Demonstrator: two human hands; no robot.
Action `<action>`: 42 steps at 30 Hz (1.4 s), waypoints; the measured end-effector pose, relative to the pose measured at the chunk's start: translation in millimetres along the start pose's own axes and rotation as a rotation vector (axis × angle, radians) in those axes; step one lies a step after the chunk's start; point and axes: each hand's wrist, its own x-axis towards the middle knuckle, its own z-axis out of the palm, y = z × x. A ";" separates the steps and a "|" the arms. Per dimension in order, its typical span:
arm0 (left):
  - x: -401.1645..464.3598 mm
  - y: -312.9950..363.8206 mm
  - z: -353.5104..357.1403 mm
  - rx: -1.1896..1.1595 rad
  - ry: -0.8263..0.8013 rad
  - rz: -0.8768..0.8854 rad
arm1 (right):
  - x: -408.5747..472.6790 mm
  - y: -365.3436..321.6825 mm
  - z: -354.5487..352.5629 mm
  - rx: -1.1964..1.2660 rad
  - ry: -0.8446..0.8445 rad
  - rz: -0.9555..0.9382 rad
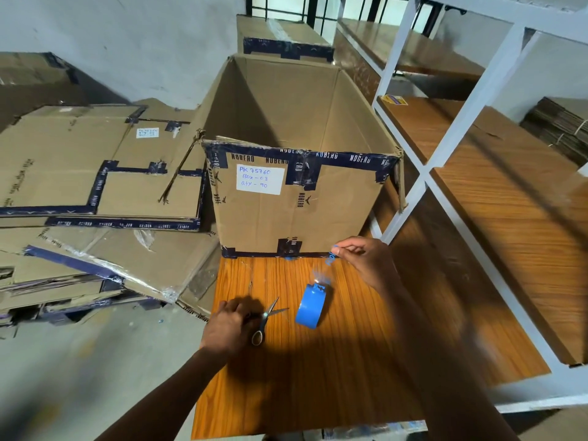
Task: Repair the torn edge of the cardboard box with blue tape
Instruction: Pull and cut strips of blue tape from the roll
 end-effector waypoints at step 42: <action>85.1 102.9 -117.7 0.447 -0.152 0.345 | 8.1 10.6 -5.4 0.060 -0.057 -0.007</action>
